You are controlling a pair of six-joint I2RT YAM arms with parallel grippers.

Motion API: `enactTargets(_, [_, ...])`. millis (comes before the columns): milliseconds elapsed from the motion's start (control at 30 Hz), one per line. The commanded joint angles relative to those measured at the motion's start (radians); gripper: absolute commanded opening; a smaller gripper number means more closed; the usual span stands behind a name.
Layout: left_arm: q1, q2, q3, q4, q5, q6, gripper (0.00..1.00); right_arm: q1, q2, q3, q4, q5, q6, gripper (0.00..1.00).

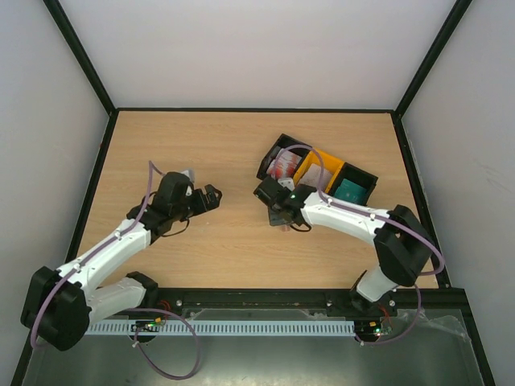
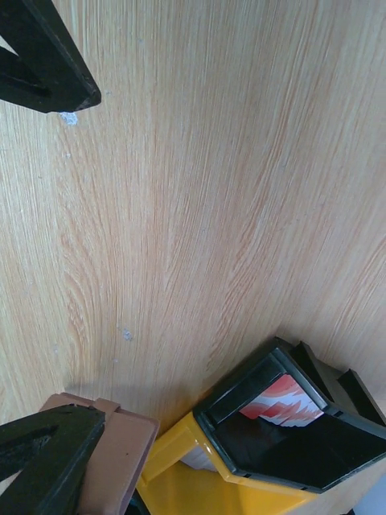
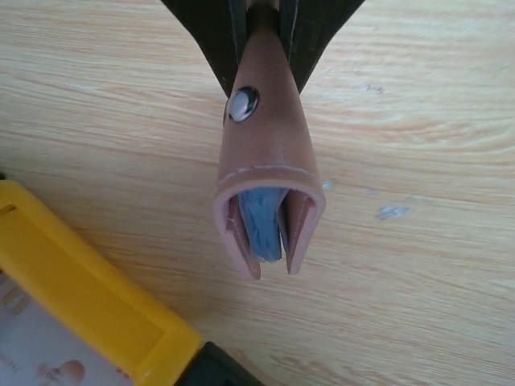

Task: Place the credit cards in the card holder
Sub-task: Place the card holder at the center of the board.

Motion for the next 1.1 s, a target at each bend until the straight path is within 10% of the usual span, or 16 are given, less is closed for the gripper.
enactTargets(0, [-0.003,-0.038,0.012,-0.035,-0.063,0.028,1.0,0.008,0.093,0.076,-0.154,0.136,-0.002,0.02])
enactTargets(133, [0.002,-0.092,0.015,-0.059,-0.156,0.017,1.0,0.046,0.194,0.128,-0.126,0.04,-0.01,0.06])
enactTargets(433, [0.008,-0.146,0.002,-0.02,-0.146,0.021,1.0,0.057,0.2,0.142,0.18,-0.365,0.035,0.61])
enactTargets(1067, [-0.065,0.105,-0.202,0.388,0.303,-0.237,0.9,-0.127,0.034,-0.183,0.271,-0.333,-0.048,0.58])
